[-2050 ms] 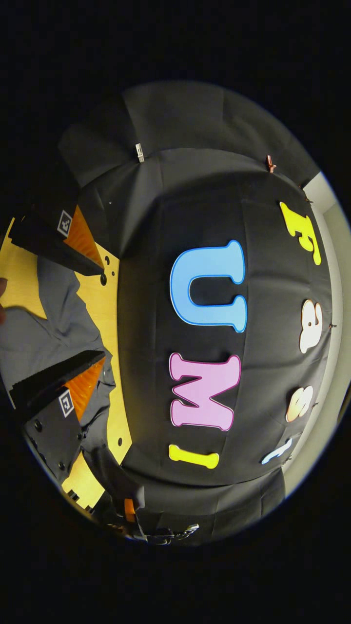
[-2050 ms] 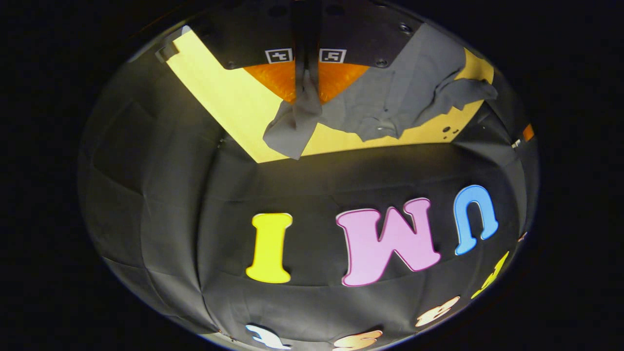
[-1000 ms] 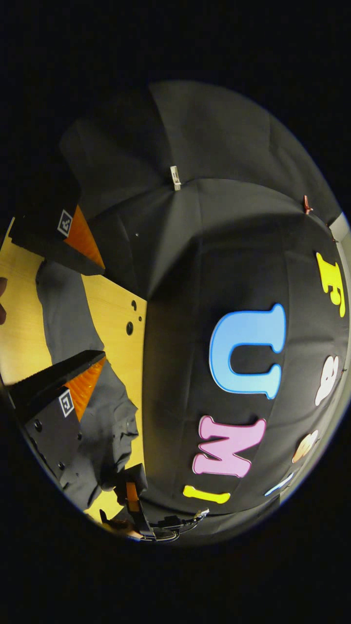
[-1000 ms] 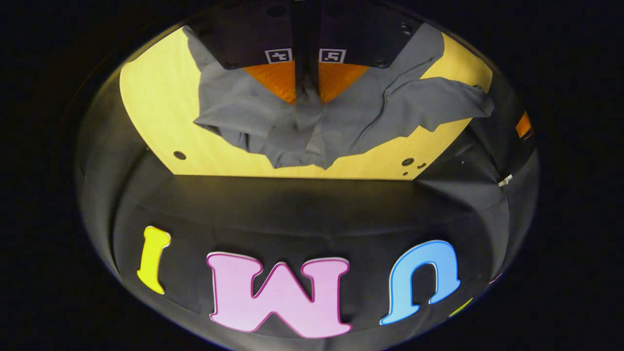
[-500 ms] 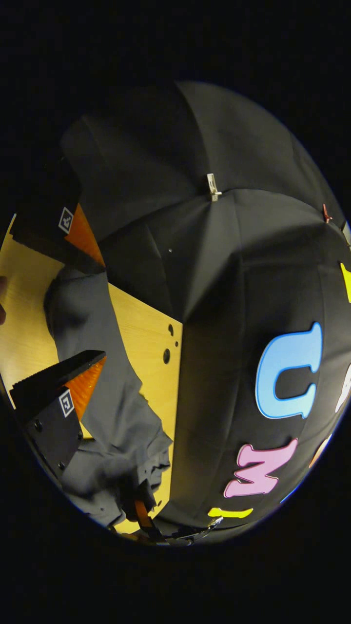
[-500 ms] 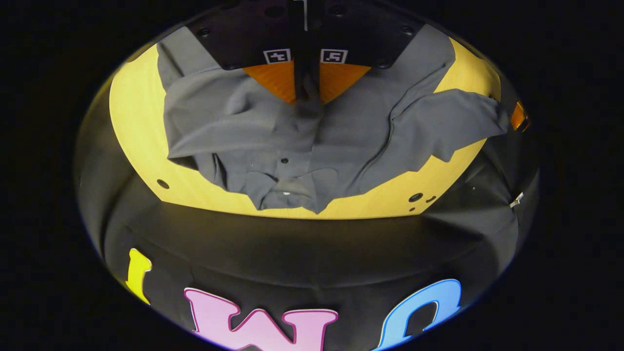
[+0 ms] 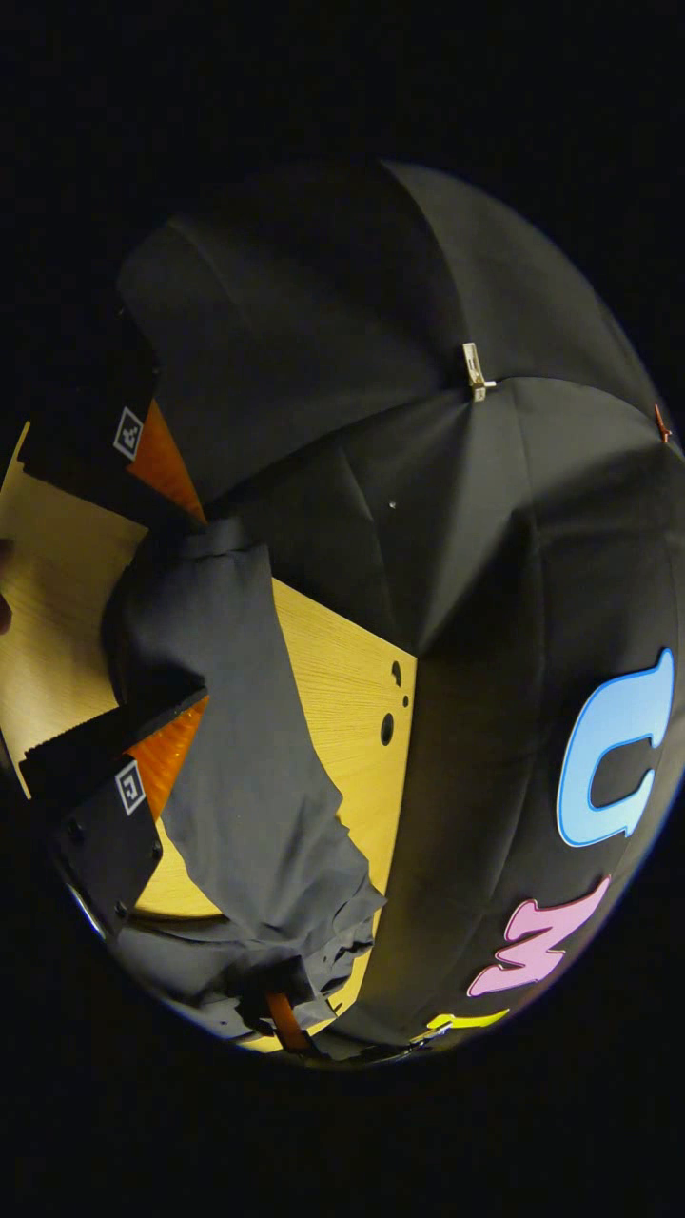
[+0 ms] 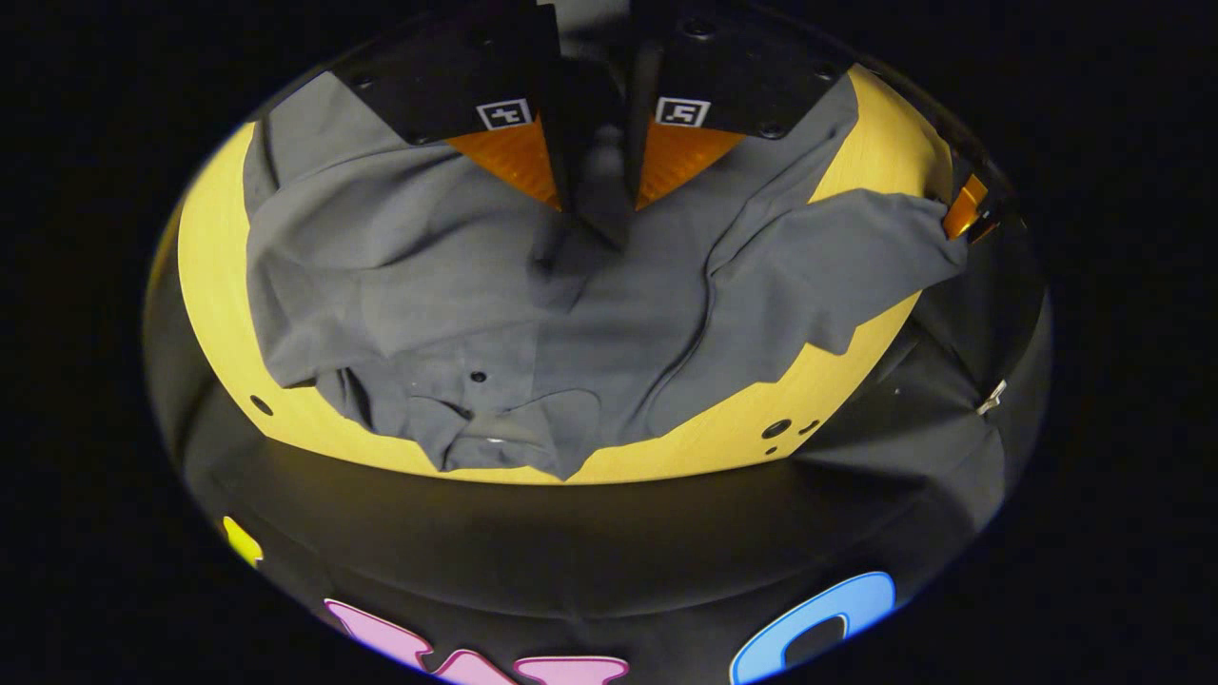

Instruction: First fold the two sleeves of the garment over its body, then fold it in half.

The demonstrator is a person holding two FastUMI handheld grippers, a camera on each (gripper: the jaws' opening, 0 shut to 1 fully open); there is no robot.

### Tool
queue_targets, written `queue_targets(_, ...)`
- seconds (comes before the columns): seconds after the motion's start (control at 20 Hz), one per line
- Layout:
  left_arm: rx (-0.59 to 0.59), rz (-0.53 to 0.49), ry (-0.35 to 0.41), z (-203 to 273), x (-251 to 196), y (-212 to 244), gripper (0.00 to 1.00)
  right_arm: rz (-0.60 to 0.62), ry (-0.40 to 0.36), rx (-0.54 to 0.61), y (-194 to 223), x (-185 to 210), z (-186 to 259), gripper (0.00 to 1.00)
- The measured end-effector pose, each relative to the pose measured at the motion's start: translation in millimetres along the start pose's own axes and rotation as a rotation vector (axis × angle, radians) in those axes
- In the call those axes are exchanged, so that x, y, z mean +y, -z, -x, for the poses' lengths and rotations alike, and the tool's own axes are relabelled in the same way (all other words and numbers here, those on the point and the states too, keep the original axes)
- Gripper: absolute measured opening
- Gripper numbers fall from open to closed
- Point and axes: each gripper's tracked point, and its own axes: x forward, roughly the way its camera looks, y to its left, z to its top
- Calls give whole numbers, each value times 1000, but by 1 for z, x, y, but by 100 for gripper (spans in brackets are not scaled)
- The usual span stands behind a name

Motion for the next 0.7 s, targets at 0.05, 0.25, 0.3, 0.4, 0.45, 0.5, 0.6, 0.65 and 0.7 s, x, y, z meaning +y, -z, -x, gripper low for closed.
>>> queue_targets(0.05,9,-4,-3,-3,0,2,98,-2,-20,7,1,6,1,43)
queue_targets(0.25,35,-7,1,-10,1,8,99,-65,-200,13,-5,54,16,41)
queue_targets(0.3,47,-5,4,-12,0,13,99,-72,-237,10,-7,62,21,47)
queue_targets(0.4,84,5,9,-19,-3,22,98,-70,-256,-12,-13,62,34,58)
queue_targets(0.45,100,14,10,-22,-5,25,95,-68,-250,-27,-17,57,40,58)
queue_targets(0.5,98,27,10,-23,-3,26,95,-60,-236,-47,-21,50,47,58)
queue_targets(0.6,101,43,6,-21,-2,29,96,-53,-210,-76,-25,40,59,59)
queue_targets(0.65,97,42,1,-21,-1,27,97,-60,-202,-85,-26,33,67,59)
queue_targets(0.7,102,40,-5,-22,-1,28,98,-70,-195,-98,-28,27,73,59)
